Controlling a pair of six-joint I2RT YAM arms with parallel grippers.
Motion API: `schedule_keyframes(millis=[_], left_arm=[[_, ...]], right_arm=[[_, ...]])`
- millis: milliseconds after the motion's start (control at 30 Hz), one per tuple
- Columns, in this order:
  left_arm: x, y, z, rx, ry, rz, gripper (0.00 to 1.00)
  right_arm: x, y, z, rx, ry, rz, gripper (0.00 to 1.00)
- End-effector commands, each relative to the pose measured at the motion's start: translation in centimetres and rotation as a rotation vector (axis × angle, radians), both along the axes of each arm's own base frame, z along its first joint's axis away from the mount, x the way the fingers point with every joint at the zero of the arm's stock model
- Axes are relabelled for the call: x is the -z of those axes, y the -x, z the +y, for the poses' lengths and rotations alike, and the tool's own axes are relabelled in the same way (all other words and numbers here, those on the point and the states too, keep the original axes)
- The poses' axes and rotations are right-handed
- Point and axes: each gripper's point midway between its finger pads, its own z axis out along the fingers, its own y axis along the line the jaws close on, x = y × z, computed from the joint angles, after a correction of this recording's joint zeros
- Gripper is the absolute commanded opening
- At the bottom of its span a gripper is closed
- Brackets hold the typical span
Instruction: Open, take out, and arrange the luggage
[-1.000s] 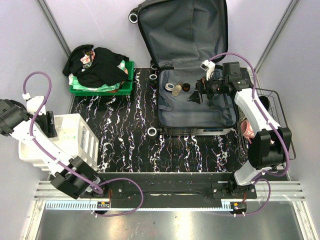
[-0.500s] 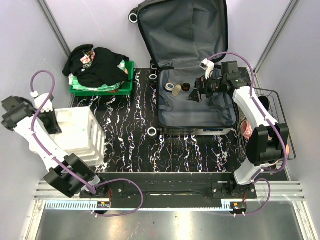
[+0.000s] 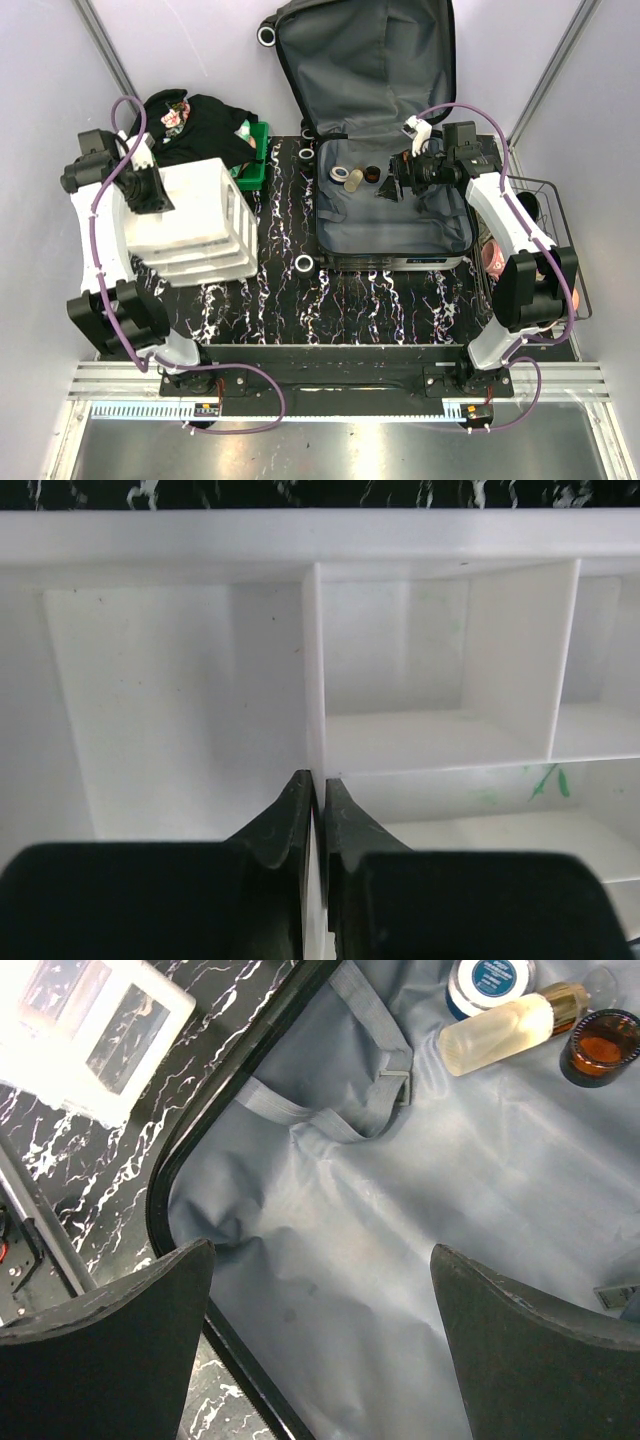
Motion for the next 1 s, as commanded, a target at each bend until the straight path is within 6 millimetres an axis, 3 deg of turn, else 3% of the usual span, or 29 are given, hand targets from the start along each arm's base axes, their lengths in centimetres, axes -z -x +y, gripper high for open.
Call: schedule_keyframes(millis=[0, 33, 167, 333, 433, 500, 567, 600, 700, 767, 867, 933, 967], left_arm=[[-4.0, -7.0, -2.4, 0.007, 0.088, -0.197, 0.0], [-4.8, -7.8, -2.2, -0.004, 0.063, -0.218, 0.0], [-5.0, -10.7, -3.6, 0.018, 0.022, -0.235, 0.0], [-4.6, -12.0, -4.3, 0.032, -0.06, -0.242, 0.06], [-4.1, -12.0, -4.2, 0.02, -0.099, -0.227, 0.17], [-3.9, -11.9, -3.8, 0.011, -0.111, -0.215, 0.33], [-4.2, -11.6, -3.8, 0.013, -0.116, -0.21, 0.42], [-4.3, -11.6, -3.8, 0.014, -0.117, -0.21, 0.54], [-5.5, -11.0, -4.0, 0.046, -0.127, -0.228, 0.67], [-7.5, -10.2, -4.9, 0.1, -0.098, -0.271, 0.77], [-10.9, -8.9, -5.9, 0.17, -0.086, -0.365, 0.99], [-12.5, -8.1, -6.1, 0.184, -0.102, -0.413, 0.99], [-14.1, -7.5, -5.7, 0.168, -0.126, -0.467, 0.99]], right_arm=[[-2.1, -0.9, -0.6, 0.035, 0.019, -0.09, 1.0], [-2.0, -1.0, -0.6, 0.037, 0.021, -0.09, 1.0], [-1.9, -1.4, -0.8, 0.051, 0.032, -0.092, 1.0], [-1.7, -2.2, -1.1, 0.067, 0.05, -0.1, 1.0], [-1.5, -2.7, -1.3, 0.085, 0.065, -0.101, 1.0], [-1.1, -3.0, -1.6, 0.107, 0.078, -0.092, 1.0], [-1.1, -3.5, -1.8, 0.126, 0.086, -0.097, 1.0], [-0.9, -3.7, -1.8, 0.132, 0.085, -0.09, 1.0], [-0.8, -4.2, -1.6, 0.128, 0.082, -0.093, 1.0], [-0.9, -4.7, -1.6, 0.13, 0.079, -0.108, 1.0], [-1.1, -6.2, -1.6, 0.184, 0.068, -0.111, 1.0], [-1.3, -7.5, -0.8, 0.237, 0.048, -0.098, 1.0], [-1.1, -8.3, -1.0, 0.292, 0.061, -0.092, 1.0]])
